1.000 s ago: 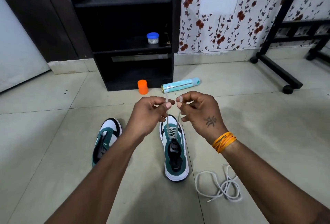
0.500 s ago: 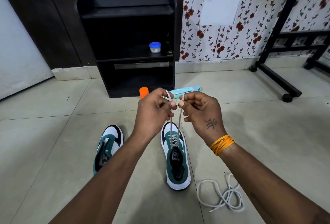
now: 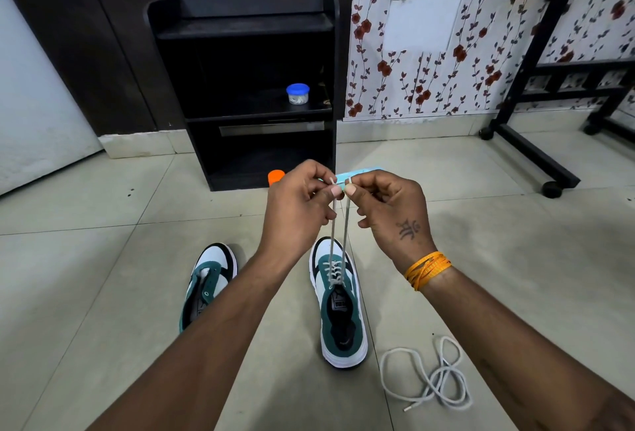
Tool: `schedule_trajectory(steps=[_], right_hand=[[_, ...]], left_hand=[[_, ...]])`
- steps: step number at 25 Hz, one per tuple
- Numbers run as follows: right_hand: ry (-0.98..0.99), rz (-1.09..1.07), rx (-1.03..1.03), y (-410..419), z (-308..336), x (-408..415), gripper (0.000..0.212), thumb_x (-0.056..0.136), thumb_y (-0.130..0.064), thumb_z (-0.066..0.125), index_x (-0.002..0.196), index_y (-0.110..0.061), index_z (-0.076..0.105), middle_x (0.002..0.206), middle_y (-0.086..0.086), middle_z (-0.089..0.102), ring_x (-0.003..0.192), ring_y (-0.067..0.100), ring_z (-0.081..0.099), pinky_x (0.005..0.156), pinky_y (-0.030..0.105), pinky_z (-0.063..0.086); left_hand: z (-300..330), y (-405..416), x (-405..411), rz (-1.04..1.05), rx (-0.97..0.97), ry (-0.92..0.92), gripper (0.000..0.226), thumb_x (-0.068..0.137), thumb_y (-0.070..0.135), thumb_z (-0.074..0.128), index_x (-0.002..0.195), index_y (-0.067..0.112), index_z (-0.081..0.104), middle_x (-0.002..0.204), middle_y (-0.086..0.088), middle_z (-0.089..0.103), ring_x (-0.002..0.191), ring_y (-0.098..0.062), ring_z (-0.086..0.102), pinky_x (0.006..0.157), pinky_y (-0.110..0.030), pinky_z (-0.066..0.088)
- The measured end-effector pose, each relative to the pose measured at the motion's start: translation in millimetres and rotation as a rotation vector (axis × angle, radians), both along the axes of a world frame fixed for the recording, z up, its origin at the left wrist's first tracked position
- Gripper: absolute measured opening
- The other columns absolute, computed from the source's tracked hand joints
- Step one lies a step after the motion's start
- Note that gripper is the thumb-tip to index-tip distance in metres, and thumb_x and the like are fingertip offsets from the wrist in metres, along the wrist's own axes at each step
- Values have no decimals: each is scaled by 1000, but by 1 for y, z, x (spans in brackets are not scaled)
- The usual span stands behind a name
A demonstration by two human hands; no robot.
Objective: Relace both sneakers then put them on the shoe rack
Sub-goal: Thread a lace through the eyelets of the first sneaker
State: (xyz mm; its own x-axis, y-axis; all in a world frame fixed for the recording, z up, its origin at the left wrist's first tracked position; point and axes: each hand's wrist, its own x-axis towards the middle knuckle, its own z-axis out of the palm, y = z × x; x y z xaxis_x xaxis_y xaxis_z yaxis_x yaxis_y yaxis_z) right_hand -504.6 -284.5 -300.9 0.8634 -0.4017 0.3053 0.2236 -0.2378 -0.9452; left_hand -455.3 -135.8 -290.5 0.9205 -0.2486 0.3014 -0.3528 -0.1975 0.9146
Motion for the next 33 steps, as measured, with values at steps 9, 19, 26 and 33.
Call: schedule_trajectory(steps=[9,19,26,33], right_hand=[[-1,-1,1,2,-1,6,6,90,-25,80,91,-20,77,80,5,74,69,14,67,55,27,55],[79,-110,-134,-12,-46,1,6,94,-19,73,89,-22,72,82,-5,74,68,15,74,63,31,59],[294,-202,-547,-30,-129,-11,7,87,-21,72,82,-26,71,82,-13,71,70,10,65,72,34,56],[504,-155,-608,-39,-168,-14,17,85,-22,72,101,-28,71,98,-5,68,88,22,68,76,36,54]], left_hand=[[4,-2,4,8,1,-49,4,95,10,73,94,13,75,84,-6,75,64,-19,75,61,-39,62],[-39,17,12,20,118,-77,8,93,14,73,87,20,72,77,1,74,66,-20,74,68,-46,63],[-158,55,7,63,540,49,9,87,26,71,87,35,68,74,14,70,67,-9,68,69,-36,59],[-207,50,2,2,765,329,18,86,30,60,71,29,70,71,10,72,67,-17,72,69,-34,60]])
